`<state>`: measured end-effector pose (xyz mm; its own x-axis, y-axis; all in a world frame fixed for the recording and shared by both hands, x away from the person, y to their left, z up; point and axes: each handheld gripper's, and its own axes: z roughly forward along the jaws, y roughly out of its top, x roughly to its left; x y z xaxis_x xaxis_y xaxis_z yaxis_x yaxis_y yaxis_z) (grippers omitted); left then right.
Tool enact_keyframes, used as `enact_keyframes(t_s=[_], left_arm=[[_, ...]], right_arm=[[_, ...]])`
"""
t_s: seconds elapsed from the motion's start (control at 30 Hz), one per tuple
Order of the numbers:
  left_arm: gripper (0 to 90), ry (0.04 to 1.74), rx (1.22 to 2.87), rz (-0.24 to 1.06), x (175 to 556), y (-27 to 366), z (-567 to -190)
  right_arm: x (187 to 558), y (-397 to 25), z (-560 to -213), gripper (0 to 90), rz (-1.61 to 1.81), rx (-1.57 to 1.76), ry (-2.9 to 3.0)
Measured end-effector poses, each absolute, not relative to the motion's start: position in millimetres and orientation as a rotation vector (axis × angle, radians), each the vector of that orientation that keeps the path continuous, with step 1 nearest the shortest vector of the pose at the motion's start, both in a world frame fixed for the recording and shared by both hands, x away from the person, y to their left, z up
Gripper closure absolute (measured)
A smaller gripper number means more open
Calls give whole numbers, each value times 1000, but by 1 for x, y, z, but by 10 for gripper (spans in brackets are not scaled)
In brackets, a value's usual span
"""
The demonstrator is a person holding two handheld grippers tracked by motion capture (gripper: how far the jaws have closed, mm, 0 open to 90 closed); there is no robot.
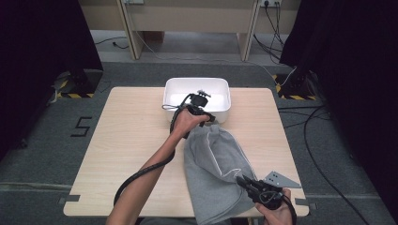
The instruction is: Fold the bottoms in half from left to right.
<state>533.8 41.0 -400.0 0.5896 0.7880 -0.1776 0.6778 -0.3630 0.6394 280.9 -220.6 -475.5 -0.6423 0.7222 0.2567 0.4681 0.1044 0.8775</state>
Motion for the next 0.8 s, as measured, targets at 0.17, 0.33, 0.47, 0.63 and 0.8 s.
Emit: enact_keyframes(t_s=[0.17,0.33,0.47,0.63,0.8], left_arm=[[531,1172,2115,226,528,67,-403],[532,1190,2118,226,520,88,-421],[530,1201,2110,227,513,99,-435],[526,1205,2094,198,505,109,-451],[522,1207,2091,198,501,111,-461]], right_arm=[[282,-223,-480,807,1521,1201,2164],[284,-227,-484,787,1495,1217,2184],[284,-231,-484,726,1465,1246,2211],[285,-237,-480,624,1440,1268,2194],[286,-241,-476,593,1408,1277,2186]])
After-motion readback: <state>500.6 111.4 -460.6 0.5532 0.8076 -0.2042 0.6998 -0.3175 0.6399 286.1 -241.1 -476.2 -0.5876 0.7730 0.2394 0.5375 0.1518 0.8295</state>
